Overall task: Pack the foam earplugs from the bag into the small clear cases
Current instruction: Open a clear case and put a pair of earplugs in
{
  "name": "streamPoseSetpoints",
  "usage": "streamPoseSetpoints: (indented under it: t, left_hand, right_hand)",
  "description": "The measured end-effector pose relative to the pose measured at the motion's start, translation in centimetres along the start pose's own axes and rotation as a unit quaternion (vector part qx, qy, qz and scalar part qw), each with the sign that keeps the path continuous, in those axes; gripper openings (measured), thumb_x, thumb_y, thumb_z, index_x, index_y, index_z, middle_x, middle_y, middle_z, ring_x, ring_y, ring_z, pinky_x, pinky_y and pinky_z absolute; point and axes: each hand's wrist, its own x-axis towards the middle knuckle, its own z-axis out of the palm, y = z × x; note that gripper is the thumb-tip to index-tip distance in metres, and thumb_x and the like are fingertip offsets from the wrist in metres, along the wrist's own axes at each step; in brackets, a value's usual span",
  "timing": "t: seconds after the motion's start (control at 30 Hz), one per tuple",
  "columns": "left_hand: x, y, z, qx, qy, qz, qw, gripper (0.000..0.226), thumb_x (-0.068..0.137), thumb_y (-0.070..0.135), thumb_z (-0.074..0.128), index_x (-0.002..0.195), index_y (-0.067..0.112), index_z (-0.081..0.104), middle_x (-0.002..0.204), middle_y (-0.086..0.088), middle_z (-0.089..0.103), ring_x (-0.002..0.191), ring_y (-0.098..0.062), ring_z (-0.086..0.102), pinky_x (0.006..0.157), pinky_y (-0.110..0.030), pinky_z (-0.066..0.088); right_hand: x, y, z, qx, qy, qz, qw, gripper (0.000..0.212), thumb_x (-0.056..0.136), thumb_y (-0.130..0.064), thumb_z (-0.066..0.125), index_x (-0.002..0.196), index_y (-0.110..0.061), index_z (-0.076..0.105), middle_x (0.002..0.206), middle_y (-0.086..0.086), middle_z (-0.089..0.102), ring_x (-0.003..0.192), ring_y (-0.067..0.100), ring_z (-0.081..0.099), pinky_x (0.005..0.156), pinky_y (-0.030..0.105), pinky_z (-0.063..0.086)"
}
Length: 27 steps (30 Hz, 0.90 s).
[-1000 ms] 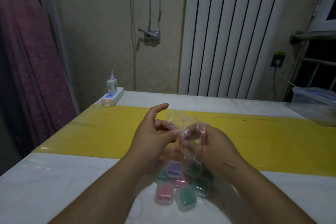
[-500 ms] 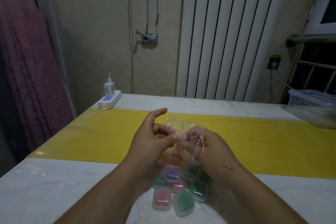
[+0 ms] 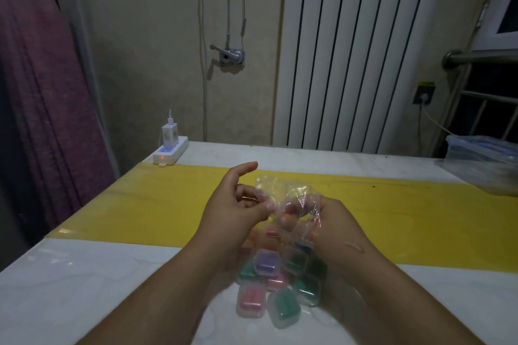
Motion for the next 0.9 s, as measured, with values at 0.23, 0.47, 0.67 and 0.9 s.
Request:
streamPoseSetpoints:
  t: [0.23, 0.47, 0.67, 0.9]
  left_hand:
    - [0.0, 0.17, -0.25, 0.006, 0.007, 0.01, 1.0, 0.059, 0.077, -0.006, 0.074, 0.119, 0.033, 0.058, 0.069, 0.0, 0.066, 0.07, -0.013, 0.066, 0.069, -0.029, 0.058]
    - [-0.21, -0.01, 0.09, 0.022, 0.004, 0.012, 1.0, 0.057, 0.078, -0.003, 0.074, 0.117, 0.035, 0.059, 0.064, 0.004, 0.064, 0.066, -0.012, 0.066, 0.074, -0.036, 0.06]
    - [-0.25, 0.2, 0.35, 0.016, 0.007, 0.007, 1.0, 0.053, 0.082, -0.004, 0.071, 0.116, 0.034, 0.06, 0.074, -0.003, 0.062, 0.067, -0.011, 0.065, 0.07, -0.03, 0.06]
    - [-0.45, 0.4, 0.41, 0.023, 0.014, 0.004, 1.0, 0.056, 0.08, -0.006, 0.071, 0.118, 0.034, 0.06, 0.07, 0.003, 0.062, 0.068, -0.013, 0.064, 0.07, -0.031, 0.06]
  right_hand:
    - [0.24, -0.05, -0.26, 0.035, 0.044, 0.009, 0.998, 0.01, 0.089, 0.0, 0.064, 0.084, -0.008, 0.068, 0.084, 0.012, 0.071, 0.074, 0.025, 0.07, 0.059, 0.039, 0.06]
    - [0.54, 0.23, -0.24, -0.067, 0.013, 0.0, 0.998, 0.002, 0.081, -0.014, 0.077, 0.082, -0.013, 0.078, 0.079, 0.009, 0.075, 0.065, 0.018, 0.072, 0.067, 0.041, 0.062]
    - [0.55, 0.44, -0.49, -0.151, 0.018, -0.007, 0.988, 0.015, 0.087, -0.024, 0.072, 0.073, -0.019, 0.073, 0.059, -0.009, 0.069, 0.052, 0.001, 0.064, 0.056, 0.023, 0.055]
    - [0.82, 0.79, -0.29, -0.081, 0.027, 0.011, 0.996, 0.006, 0.084, -0.016, 0.075, 0.089, -0.011, 0.076, 0.073, 0.005, 0.075, 0.063, 0.015, 0.072, 0.061, 0.033, 0.06]
